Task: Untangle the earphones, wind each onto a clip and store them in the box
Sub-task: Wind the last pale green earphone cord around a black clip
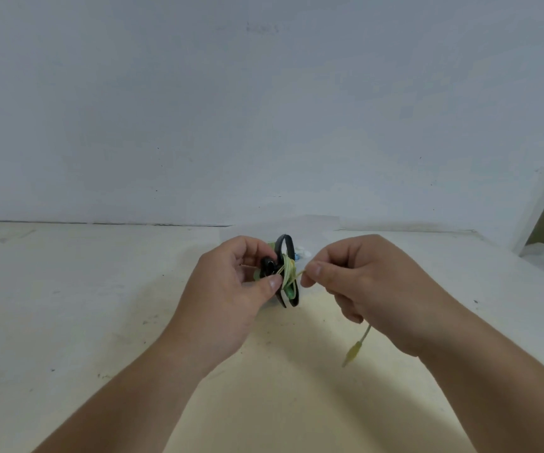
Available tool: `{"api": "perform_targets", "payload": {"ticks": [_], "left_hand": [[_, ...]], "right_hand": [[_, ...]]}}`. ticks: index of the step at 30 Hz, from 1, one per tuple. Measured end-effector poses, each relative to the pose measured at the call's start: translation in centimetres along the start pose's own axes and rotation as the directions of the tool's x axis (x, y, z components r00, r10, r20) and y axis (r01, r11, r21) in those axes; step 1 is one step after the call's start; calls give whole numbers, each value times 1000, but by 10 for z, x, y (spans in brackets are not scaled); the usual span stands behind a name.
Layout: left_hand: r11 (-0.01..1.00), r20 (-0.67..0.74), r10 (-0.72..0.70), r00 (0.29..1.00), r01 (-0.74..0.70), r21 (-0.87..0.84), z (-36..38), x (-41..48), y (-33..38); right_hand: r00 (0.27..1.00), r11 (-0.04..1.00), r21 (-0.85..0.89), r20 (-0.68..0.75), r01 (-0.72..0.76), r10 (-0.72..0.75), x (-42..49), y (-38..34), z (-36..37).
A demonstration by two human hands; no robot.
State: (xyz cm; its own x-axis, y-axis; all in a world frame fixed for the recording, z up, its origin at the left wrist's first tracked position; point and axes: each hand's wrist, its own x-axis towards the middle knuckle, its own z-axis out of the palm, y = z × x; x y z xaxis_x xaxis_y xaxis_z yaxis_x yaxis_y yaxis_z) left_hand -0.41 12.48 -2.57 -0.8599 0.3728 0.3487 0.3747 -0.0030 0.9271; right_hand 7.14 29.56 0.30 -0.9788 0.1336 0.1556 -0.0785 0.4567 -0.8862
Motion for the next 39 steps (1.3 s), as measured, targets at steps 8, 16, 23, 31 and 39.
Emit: {"api": "perform_targets", "payload": {"ticks": [8, 16, 23, 31, 39], "left_hand": [[973, 158, -39, 987, 1, 231, 1, -5, 0], [991, 371, -49, 928, 92, -100, 5, -9, 3], [915, 188, -6, 982, 81, -396, 4, -5, 4], [914, -54, -173, 983, 140, -380, -3, 3, 0], [999, -140, -35, 990, 38, 19, -3, 5, -4]], "right_hand": [[990, 999, 51, -140, -17, 24, 2, 0, -10], [981, 989, 144, -192, -12, 40, 12, 12, -10], [990, 990, 40, 29, -136, 135, 11, 14, 12], [962, 990, 75, 257, -117, 94, 5, 13, 22], [964, 996, -83, 268, 30, -6, -3, 0, 14]]}}
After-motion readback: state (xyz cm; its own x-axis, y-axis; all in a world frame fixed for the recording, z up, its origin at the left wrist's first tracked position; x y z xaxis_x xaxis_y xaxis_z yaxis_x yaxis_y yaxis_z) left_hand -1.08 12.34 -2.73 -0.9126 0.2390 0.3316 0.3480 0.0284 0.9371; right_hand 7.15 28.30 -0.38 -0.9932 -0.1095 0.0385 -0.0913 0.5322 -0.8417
